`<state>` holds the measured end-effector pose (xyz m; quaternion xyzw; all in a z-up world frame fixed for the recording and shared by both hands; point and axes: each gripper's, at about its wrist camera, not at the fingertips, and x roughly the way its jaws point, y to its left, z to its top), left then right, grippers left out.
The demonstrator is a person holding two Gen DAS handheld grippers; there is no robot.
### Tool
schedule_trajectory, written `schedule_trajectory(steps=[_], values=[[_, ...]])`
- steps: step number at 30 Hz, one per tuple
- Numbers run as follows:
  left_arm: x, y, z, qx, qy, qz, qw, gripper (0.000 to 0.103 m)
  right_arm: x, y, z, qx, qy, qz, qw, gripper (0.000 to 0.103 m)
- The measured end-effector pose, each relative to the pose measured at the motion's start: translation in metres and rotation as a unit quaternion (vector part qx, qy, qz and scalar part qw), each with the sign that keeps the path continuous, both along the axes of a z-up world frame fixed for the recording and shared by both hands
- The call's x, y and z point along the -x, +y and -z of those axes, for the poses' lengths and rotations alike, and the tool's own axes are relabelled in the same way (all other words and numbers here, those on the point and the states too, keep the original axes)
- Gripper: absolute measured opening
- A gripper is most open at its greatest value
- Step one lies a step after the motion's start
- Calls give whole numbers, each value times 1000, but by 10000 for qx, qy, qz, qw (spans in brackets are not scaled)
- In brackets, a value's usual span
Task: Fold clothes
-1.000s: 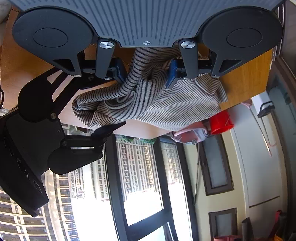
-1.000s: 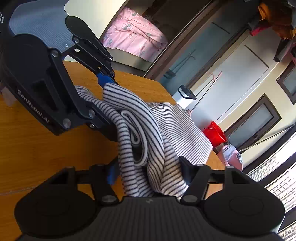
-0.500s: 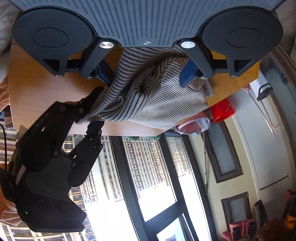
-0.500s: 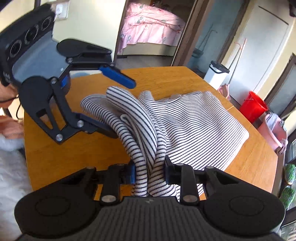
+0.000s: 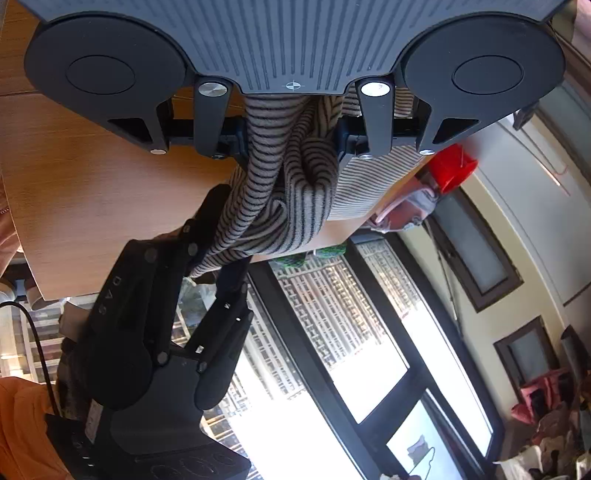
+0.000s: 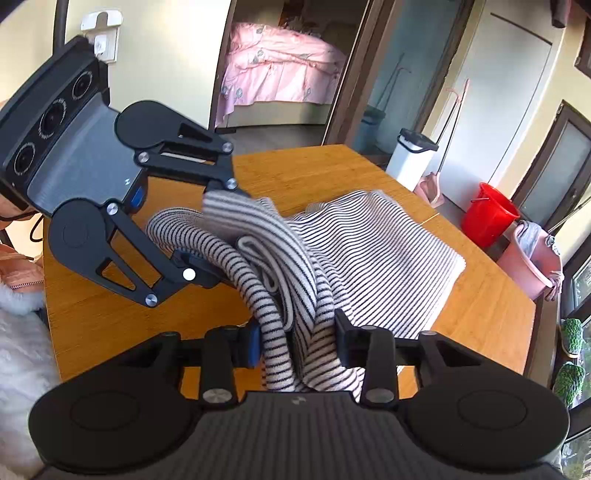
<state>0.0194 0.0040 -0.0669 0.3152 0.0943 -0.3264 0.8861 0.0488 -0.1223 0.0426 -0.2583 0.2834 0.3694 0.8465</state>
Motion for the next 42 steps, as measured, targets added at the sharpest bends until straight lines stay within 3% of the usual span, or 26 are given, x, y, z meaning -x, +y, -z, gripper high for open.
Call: schedule_trajectory(steps=[2, 3, 5, 9, 11, 12, 15, 19, 23, 26, 29, 31, 32, 33, 36, 37, 38, 39, 42], values=[[0, -1, 2, 70, 97, 17, 9999, 37, 9, -22, 2, -128, -132, 156, 9997, 66], [-2, 1, 3, 155, 217, 8, 9996, 37, 13, -33, 3, -191, -198, 234, 9993, 67], [-9, 7, 2, 407, 541, -21, 9977, 36, 23, -52, 7, -295, -360, 357, 9983, 67], [-28, 23, -8, 1069, 1188, -138, 9870, 36, 45, -42, 31, 84, -1405, 221, 9898, 67], [-33, 31, -12, 1229, 1470, -188, 9813, 36, 45, -34, 39, 135, -1717, 116, 9850, 65], [-33, 35, -14, 1257, 1611, -209, 9787, 36, 42, -30, 39, 73, -1680, 51, 9857, 48], [-35, 47, -19, 1339, 2030, -272, 9696, 34, 33, -20, 31, -96, -1195, -203, 9926, 33], [-37, 63, -26, 1439, 2588, -330, 9546, 34, 61, -30, 7, -152, -407, -1180, 9921, 28], [-9, 74, -61, 1554, 2913, 277, 9435, 34, 79, -56, -40, -885, -161, -1382, 9863, 28], [-16, 82, -85, 1975, 2801, 370, 9387, 42, 54, -78, -65, -1678, -299, -781, 9823, 28], [-48, 85, -90, 2293, 2568, 103, 9388, 54, -7, -85, -56, -2295, -133, 131, 9731, 28], [-83, 90, -79, 2647, 2670, -306, 9261, 60, -48, -86, -44, -2616, 57, 725, 9624, 26], [-100, 93, -73, 2819, 2731, -511, 9183, 61, -66, -84, -33, -2665, 203, 958, 9589, 20], [-114, 98, -66, 2983, 2870, -725, 9074, 61, -85, -82, -23, -2712, 349, 1190, 9545, 13], [-154, 112, -44, 3444, 3263, -1329, 8702, 60, -118, -72, 8, -2555, 737, 1503, 9522, 12], [-154, 115, -40, 3499, 3349, -1286, 8654, 60, -120, -69, 14, -2475, 778, 1495, 9541, 12], [-151, 115, -40, 3446, 3344, -1208, 8688, 62, -122, -68, 18, -2415, 800, 1493, 9555, 12], [-145, 111, -43, 3285, 3258, -1118, 8794, 63, -122, -68, 20, -2383, 796, 1497, 9563, 12], [-121, 96, -52, 2827, 3009, -822, 9071, 81, -118, -68, 19, -2238, 770, 1555, 9591, 12]])
